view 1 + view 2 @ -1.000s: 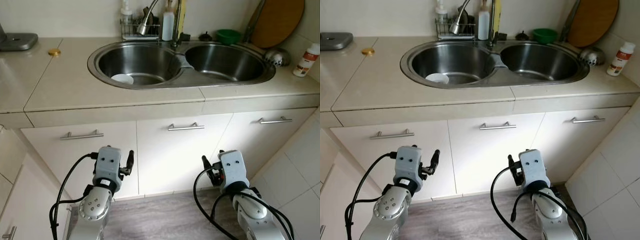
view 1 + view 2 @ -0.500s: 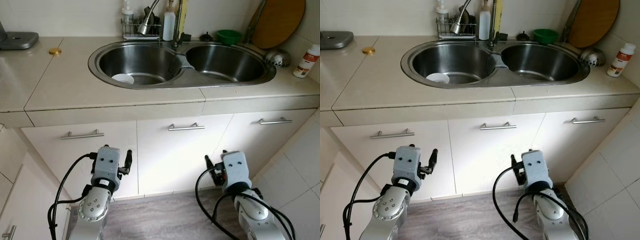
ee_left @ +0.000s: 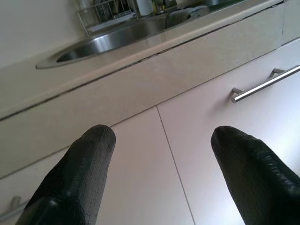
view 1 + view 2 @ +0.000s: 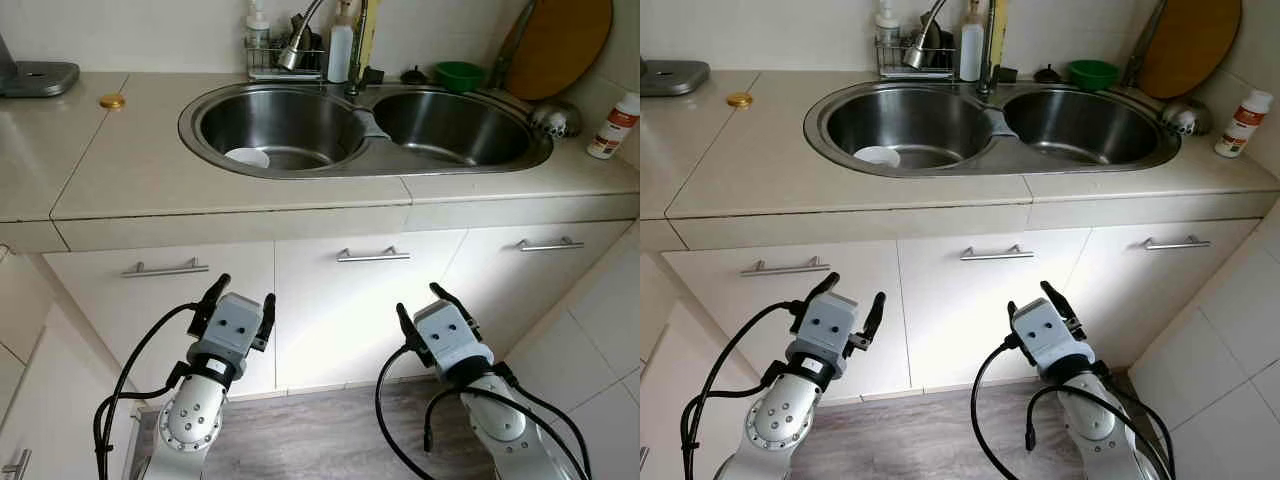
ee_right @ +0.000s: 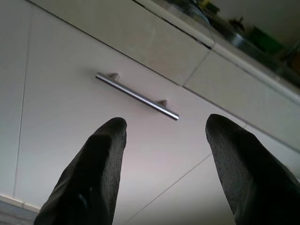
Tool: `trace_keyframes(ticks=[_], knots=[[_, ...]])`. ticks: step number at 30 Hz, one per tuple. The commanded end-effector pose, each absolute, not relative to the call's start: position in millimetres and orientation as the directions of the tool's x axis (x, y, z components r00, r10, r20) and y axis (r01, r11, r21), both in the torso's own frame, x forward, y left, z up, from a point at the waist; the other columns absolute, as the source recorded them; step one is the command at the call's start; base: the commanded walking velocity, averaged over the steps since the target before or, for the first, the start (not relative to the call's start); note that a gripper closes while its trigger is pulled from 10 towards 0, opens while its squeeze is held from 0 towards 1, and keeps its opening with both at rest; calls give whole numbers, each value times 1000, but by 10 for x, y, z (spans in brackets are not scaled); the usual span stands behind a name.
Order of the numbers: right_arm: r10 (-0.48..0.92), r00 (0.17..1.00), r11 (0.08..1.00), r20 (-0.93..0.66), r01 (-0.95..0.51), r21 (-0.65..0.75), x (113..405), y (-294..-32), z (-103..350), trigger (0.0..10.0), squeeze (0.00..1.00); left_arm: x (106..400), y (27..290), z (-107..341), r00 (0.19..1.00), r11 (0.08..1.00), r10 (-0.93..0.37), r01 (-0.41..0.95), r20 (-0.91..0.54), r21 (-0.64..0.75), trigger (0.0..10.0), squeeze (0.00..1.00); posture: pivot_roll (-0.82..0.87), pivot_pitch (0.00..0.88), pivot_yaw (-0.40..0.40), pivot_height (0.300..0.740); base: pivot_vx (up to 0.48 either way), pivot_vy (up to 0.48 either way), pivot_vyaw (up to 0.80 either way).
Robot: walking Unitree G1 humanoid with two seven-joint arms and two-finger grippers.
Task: Kitchen organization
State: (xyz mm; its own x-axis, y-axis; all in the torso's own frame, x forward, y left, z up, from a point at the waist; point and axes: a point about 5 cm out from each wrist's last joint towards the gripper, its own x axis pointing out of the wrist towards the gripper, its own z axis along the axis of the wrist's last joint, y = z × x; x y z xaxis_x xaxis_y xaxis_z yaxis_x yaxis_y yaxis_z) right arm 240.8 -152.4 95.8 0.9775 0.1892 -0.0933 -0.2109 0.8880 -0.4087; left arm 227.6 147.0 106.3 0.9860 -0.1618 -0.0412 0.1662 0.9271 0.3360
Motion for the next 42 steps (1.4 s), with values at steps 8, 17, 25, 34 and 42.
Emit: trace_keyframes(ticks=[8, 17, 25, 34, 42], knots=[[7, 989, 948, -145, -53, -313, 2522, -1766, 942, 10000, 0, 2348, 1561, 1077, 993, 956, -105, 116, -52, 271, 10000, 0, 92, 0, -91, 740, 0, 0, 0], [39, 995, 925, -93, -71, -374, 2529, -1719, 1000, 10000, 0, 2341, 1521, 1092, 993, 935, -112, 113, -23, 336, 10000, 0, 90, 0, -91, 740, 0, 0, 0], [81, 990, 939, -119, -116, -325, 2527, -1686, 968, 10000, 0, 2343, 1500, 1076, 991, 934, -132, 134, -27, 331, 10000, 0, 90, 0, -90, 740, 0, 0, -300], [92, 989, 939, -116, -125, -319, 2527, -1681, 968, 10000, 0, 2346, 1504, 1072, 990, 942, -137, 138, -28, 305, 10000, 0, 87, 0, -87, 740, 0, 0, -800], [98, 989, 938, -114, -130, -321, 2527, -1674, 961, 10000, 0, 2344, 1498, 1056, 988, 941, -152, 156, -35, 300, 10000, 0, 88, 0, -87, 740, 0, 0, -800]])
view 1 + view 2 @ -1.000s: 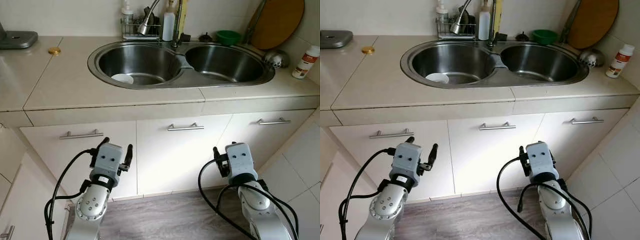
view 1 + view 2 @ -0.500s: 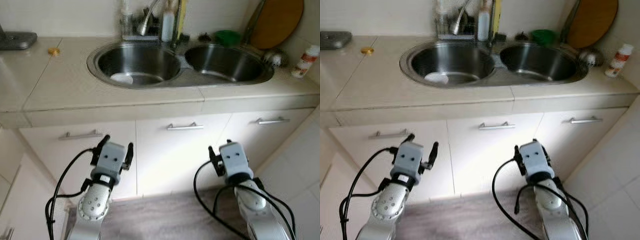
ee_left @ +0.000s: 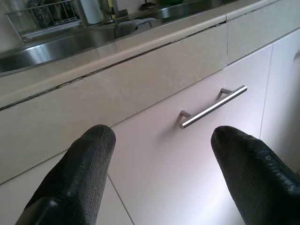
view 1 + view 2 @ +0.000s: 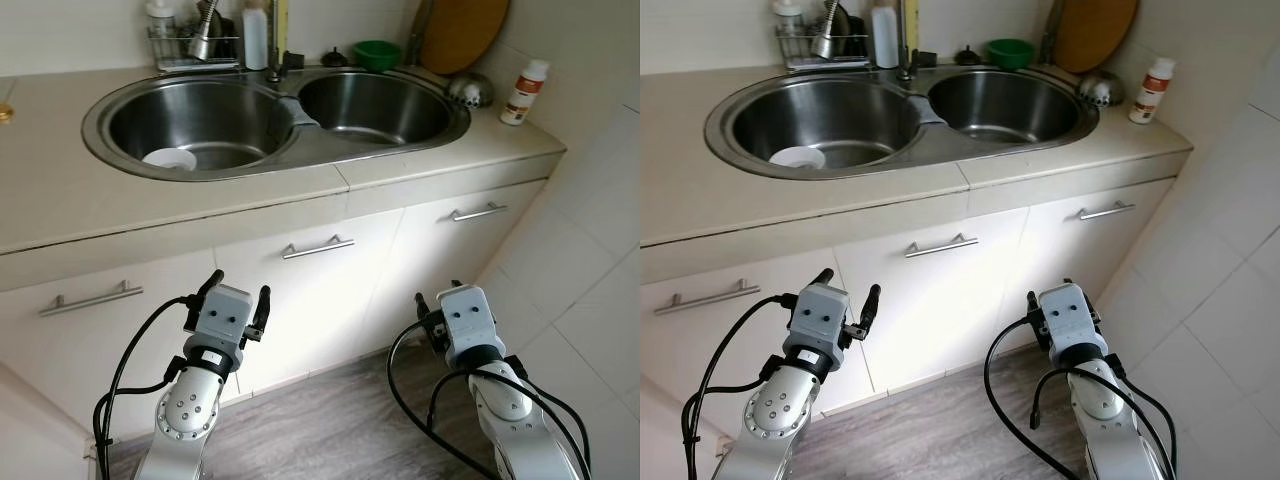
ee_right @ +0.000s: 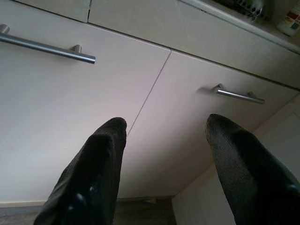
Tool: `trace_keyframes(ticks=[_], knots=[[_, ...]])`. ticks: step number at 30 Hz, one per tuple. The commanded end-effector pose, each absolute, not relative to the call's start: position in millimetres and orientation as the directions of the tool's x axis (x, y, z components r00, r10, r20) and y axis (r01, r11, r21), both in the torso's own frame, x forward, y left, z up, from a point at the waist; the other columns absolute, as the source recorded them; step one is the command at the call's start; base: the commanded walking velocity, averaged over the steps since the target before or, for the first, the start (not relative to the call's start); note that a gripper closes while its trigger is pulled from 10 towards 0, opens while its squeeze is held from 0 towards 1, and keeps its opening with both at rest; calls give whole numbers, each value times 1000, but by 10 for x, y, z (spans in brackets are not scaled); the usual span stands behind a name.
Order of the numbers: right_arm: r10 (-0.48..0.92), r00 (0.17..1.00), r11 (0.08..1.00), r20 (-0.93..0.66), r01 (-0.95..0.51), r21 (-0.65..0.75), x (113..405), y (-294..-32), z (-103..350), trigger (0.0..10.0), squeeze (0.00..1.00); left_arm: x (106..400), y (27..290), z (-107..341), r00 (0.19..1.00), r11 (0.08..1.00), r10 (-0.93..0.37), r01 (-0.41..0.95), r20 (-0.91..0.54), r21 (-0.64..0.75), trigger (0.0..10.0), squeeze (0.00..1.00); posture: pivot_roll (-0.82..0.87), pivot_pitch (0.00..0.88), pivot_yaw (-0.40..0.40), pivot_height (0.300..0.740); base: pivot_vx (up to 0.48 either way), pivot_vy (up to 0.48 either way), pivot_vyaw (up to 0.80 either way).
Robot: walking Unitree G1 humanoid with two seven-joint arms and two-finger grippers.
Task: Kitchen organization
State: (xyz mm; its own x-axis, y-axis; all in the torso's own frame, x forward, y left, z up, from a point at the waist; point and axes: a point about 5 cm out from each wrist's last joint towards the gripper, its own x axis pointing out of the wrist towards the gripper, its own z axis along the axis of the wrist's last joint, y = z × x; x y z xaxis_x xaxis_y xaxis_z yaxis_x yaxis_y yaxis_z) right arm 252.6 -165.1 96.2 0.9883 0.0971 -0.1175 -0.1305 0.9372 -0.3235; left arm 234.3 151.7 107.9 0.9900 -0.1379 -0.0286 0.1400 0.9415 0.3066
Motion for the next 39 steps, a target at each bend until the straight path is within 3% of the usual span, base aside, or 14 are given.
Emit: trace_keyframes(ticks=[1, 39], knots=[[99, 989, 938, -114, -131, -322, 2527, -1672, 961, 10000, 0, 2344, 1498, 1059, 988, 943, -153, 155, -30, 295, 10000, 0, 88, 0, -87, 740, 0, 480, -800], [66, 995, 925, -75, -89, -368, 2565, -1699, 994, 10000, 0, 2364, 1462, 1130, 984, 904, -167, 124, 70, 410, 10000, 0, 82, 0, -79, 740, 0, 25, -794]])
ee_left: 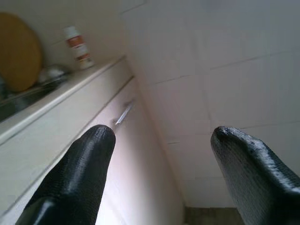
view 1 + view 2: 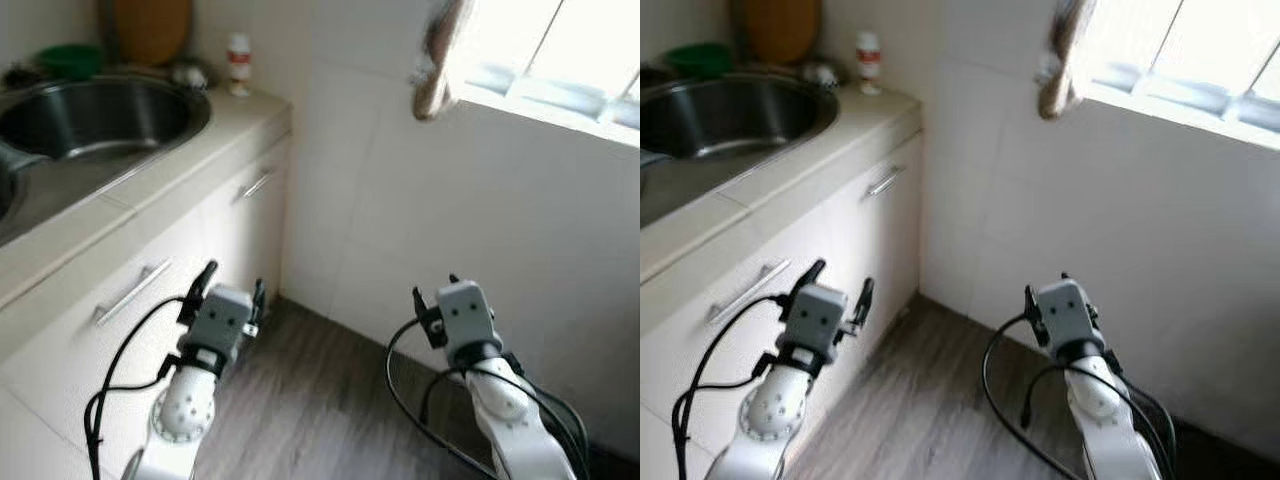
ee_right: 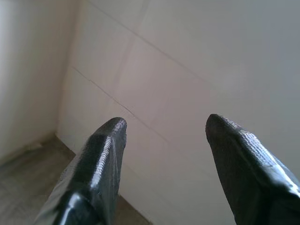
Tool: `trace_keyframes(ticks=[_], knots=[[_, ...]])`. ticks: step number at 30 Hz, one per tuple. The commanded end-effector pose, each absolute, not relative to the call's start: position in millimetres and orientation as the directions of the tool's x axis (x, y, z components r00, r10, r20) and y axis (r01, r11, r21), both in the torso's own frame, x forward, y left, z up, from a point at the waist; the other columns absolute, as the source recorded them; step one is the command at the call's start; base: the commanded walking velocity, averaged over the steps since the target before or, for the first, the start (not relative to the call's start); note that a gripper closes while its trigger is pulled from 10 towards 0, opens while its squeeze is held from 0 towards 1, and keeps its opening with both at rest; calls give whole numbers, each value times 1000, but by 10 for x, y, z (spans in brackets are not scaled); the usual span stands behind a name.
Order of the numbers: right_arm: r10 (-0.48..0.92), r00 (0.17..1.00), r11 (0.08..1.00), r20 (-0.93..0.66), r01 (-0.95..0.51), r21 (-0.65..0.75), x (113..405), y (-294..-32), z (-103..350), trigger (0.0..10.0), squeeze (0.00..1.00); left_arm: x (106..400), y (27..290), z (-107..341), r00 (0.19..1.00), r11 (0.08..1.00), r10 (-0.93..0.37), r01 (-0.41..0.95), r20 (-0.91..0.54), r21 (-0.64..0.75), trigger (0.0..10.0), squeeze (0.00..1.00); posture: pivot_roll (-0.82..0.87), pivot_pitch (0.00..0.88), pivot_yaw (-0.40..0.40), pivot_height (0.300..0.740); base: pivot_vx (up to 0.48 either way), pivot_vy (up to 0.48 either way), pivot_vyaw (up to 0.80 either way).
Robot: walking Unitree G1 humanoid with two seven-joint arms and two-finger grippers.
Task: Kitchen organization
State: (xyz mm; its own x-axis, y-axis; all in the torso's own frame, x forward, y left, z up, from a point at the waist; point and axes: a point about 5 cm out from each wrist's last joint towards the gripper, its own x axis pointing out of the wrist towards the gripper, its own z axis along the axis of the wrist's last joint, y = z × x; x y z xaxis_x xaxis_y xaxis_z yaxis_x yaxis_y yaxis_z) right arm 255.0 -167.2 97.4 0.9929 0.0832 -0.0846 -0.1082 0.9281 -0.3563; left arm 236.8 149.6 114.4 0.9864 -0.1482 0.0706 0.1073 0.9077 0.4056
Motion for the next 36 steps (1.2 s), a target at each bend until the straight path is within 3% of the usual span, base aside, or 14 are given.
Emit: trace_keyframes(ticks=[1, 5, 21, 36], knots=[[63, 995, 925, -74, -86, -369, 2567, -1700, 995, 10000, 0, 2367, 1461, 1131, 983, 902, -168, 124, 71, 413, 10000, 0, 82, 0, -77, 740, 0, 0, -781], [60, 996, 926, -69, -81, -369, 2573, -1695, 996, 10000, 0, 2386, 1459, 1135, 983, 899, -170, 124, 72, 420, 10000, 0, 80, 0, -73, 740, 0, 0, -734], [-4, 995, 903, -99, -39, -428, 2541, -1731, 932, 10000, 0, 2503, 1388, 1117, 968, 880, -242, 192, 63, 434, 10000, 0, 35, 0, -4, 740, 0, 0, 0], [-49, 995, 893, -92, 2, -450, 2537, -1826, 965, 10000, 0, 2524, 1344, 1098, 965, 889, -255, 206, 69, 409, 10000, 0, 10, 0, 1, 740, 0, 0, 0]])
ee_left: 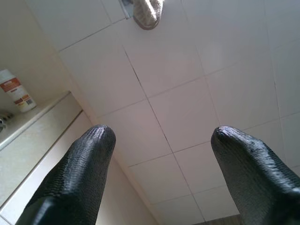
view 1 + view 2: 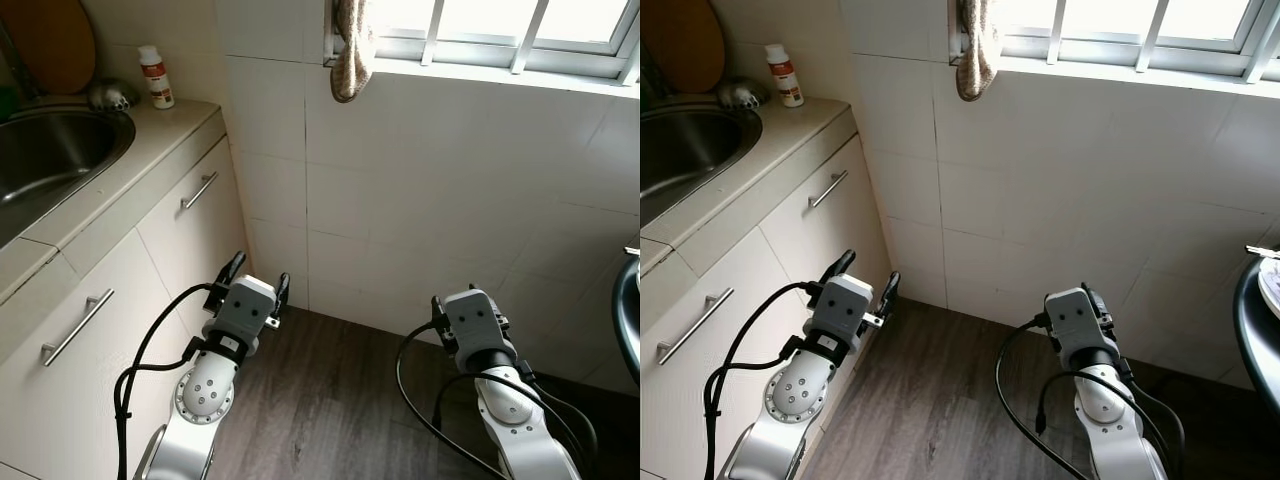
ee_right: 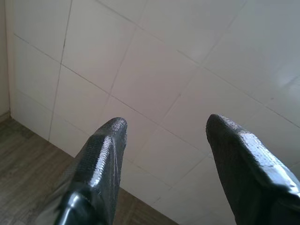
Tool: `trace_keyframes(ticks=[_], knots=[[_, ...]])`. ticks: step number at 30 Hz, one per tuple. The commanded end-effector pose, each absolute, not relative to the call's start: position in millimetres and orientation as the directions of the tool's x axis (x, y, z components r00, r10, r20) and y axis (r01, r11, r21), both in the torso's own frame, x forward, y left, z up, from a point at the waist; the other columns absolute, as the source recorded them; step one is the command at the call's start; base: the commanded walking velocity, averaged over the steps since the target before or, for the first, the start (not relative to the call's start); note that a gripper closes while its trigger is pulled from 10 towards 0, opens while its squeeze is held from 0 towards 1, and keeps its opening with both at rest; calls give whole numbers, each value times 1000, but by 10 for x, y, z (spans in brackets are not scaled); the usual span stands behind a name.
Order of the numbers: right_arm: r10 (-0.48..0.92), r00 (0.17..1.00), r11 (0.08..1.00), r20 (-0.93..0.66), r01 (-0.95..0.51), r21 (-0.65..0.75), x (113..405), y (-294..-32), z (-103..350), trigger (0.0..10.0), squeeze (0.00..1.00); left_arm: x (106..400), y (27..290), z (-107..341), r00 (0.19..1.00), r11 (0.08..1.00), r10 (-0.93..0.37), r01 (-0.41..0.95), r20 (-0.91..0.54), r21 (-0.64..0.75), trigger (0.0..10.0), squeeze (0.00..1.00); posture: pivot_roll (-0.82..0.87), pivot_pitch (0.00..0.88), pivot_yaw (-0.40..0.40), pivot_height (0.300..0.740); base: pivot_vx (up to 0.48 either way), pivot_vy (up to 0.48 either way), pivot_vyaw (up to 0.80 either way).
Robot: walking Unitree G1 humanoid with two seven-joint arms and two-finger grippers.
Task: Kitchen organization
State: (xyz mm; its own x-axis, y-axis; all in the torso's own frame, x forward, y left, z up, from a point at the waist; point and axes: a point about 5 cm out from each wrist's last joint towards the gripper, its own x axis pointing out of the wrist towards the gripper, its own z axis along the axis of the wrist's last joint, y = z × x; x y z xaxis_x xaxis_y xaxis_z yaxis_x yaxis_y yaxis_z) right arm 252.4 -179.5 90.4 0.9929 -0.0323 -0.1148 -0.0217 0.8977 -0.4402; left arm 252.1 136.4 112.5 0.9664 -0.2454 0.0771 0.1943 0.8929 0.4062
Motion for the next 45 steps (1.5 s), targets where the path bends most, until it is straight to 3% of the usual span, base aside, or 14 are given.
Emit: trace_keyframes(ticks=[1, 45], knots=[[-51, 994, 892, -92, 4, -452, 2544, -1835, 966, 10000, 0, 2525, 1345, 1087, 966, 888, -252, 206, 59, 412, 10000, 0, 13, 0, -2, 740, 0, 0, 0], [-85, 986, 910, -144, 18, -414, 2621, -1881, 912, 10000, 0, 2510, 1345, 1018, 968, 914, -251, 228, 24, 337, 10000, 0, 34, 0, -34, 740, 0, 0, 0]])
